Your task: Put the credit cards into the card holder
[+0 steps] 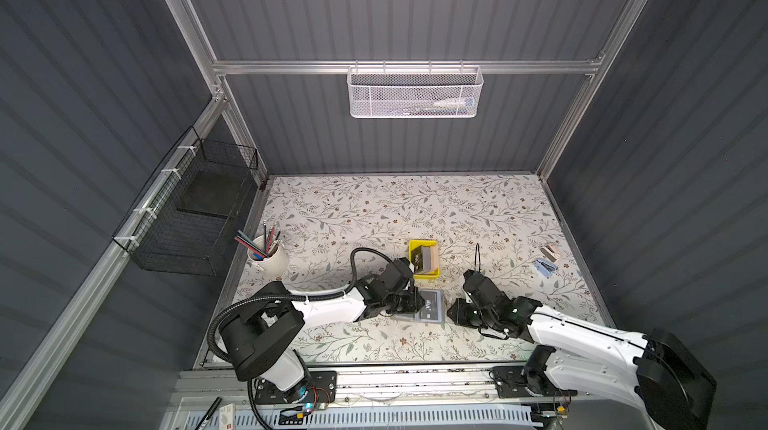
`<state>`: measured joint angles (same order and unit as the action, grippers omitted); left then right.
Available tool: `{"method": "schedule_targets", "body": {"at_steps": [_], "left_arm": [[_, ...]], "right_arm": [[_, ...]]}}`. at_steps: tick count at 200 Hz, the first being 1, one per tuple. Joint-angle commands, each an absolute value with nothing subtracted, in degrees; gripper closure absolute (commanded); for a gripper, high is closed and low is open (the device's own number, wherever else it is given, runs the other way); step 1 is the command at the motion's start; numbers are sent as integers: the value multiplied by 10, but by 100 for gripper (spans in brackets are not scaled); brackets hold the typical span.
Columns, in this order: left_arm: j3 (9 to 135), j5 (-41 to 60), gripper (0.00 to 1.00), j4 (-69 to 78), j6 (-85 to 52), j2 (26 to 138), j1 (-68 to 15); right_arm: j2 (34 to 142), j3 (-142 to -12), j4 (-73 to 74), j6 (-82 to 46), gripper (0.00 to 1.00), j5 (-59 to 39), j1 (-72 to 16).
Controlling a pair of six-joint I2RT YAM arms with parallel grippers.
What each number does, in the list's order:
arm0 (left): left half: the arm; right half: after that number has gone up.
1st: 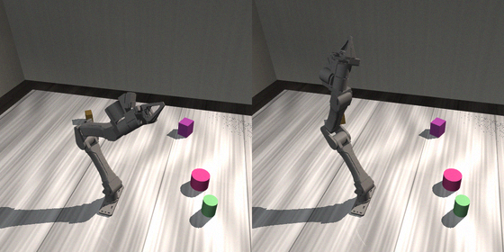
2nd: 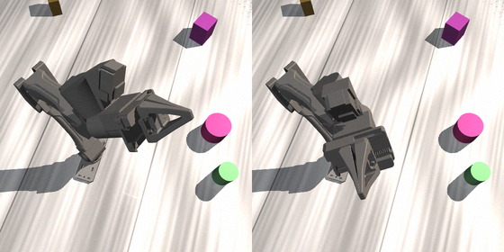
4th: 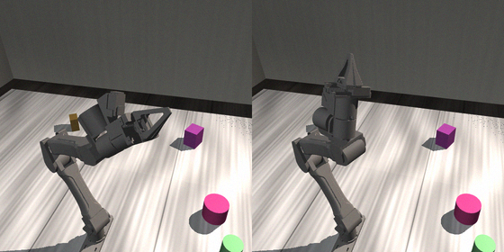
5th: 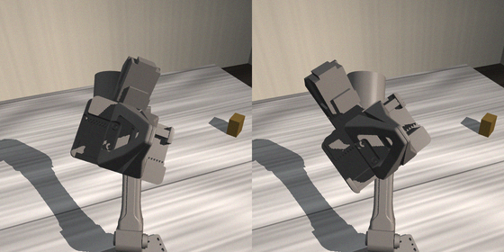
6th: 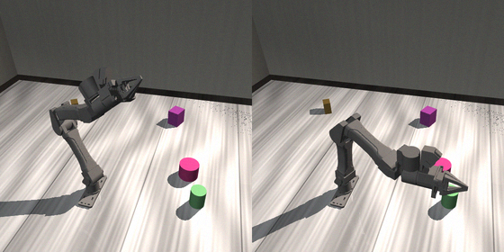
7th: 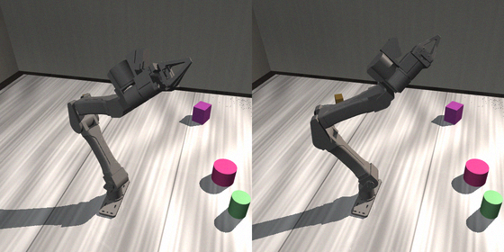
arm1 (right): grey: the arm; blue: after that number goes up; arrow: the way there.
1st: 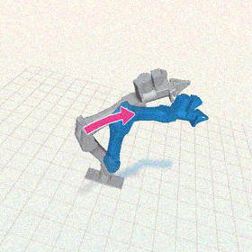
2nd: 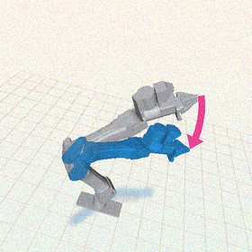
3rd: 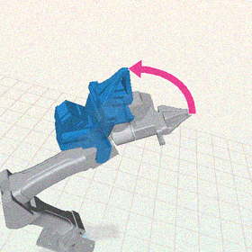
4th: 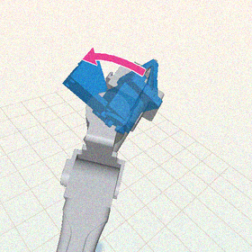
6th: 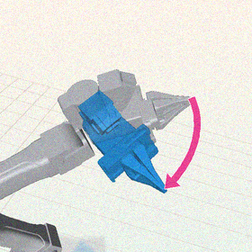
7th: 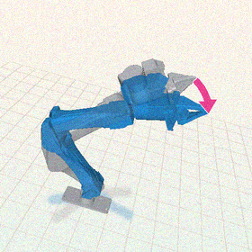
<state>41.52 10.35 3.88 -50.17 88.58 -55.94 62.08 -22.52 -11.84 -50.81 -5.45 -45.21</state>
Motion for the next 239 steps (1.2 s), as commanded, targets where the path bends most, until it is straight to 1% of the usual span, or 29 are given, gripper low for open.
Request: {"method": "schedule_targets", "body": {"at_steps": [1,36,89,123,239], "left_arm": [[408,91,76,34,-509,866,-560],[392,86,75,38,-518,843,-553],[373,89,75,47,-514,821,-548],[355,75,74,58,-512,809,-548],[338,79,73,78,-511,806,-548]], "right_arm": [[634,-229,-107,-513,79,-58,-454],[668,-235,-96,-510,79,-61,-455],[688,-246,-91,-517,80,-41,-454],[693,-254,-90,-517,80,-36,-452],[702,-278,-101,-495,81,-43,-421]]}}
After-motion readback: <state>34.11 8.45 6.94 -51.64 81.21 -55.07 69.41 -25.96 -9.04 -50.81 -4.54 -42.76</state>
